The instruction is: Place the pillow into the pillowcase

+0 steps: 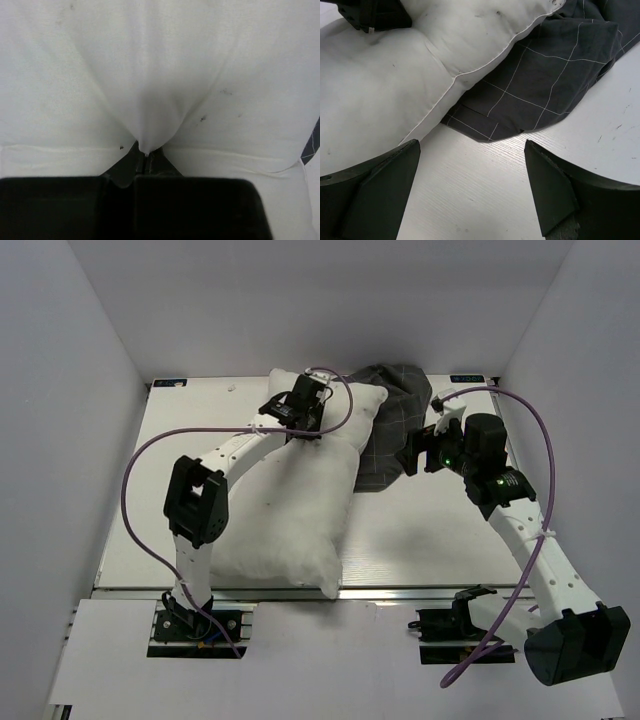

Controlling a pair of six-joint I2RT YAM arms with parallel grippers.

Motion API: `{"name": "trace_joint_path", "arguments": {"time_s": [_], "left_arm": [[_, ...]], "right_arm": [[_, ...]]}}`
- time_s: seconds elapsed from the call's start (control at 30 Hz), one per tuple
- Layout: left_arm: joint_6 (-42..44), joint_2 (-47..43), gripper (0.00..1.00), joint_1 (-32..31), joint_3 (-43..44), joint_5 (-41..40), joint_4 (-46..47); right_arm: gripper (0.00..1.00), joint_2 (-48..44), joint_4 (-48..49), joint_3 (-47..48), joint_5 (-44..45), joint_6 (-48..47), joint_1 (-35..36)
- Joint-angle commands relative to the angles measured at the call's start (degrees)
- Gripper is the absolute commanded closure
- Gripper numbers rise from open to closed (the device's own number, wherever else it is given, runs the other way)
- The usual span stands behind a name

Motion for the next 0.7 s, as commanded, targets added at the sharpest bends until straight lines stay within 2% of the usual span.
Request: {"name": "trace_joint_path", "arguments": {"time_s": [0.0, 0.1, 0.13, 0.2, 0.27, 0.3, 0.4, 0.43, 0.57, 0.6, 0.67], "left_arm": [[2.26, -5.46, 1.0, 0.43, -4.06, -1.99, -2.03], [10.43, -14.22, 1.0, 0.43, -6.78, -3.13, 4.73], [15.58, -16.62, 1.0, 0.43, -7.57, -2.96, 6.93], [19.66, -23.19, 1.0, 0.52, -9.42, -2.43, 12.29], [24.49, -26.56, 1.0, 1.22, -8.99, 1.16, 14.76], [27.21, -29.1, 1.0, 2.61, -8.64, 5.61, 15.03], [34.58, -32.54, 1.0, 6.56, -7.14, 15.73, 12.93], [37.06, -33.16, 1.0, 7.63, -6.88, 22.2, 9.97], [46.9, -34.75, 1.0, 10.97, -5.38, 28.41, 0.2], [51.54, -35.18, 1.0, 11.59, -5.21, 28.86, -1.65], [54.73, -36.68, 1.0, 12.55, -5.38, 28.69, -5.0]], "right_arm": [[0.11, -0.84, 2.32, 0.29, -1.01, 0.18, -0.48], [0.11, -0.4, 2.41, 0.73, -2.15, -0.17, -0.39], [0.11, 0.04, 2.67, 0.81, -2.33, -0.17, -0.39], [0.1, 0.31, 3.2, 0.99, -3.12, 0.0, -0.39], [0.1, 0.83, 3.55, 1.08, -3.29, -0.26, -0.39], [0.11, 1.18, 3.9, 1.08, -3.29, -0.52, -0.39], [0.11, 1.89, 4.08, 1.52, -3.21, -2.63, -0.48], [0.11, 1.98, 4.25, 1.69, -3.21, -3.24, -0.48], [0.11, 2.94, 4.08, 2.31, -5.84, -10.7, -0.48], [0.11, 3.12, 4.17, 2.22, -6.71, -14.2, -0.57], [0.11, 3.21, 4.87, 1.61, -9.61, -18.0, -0.57]]}}
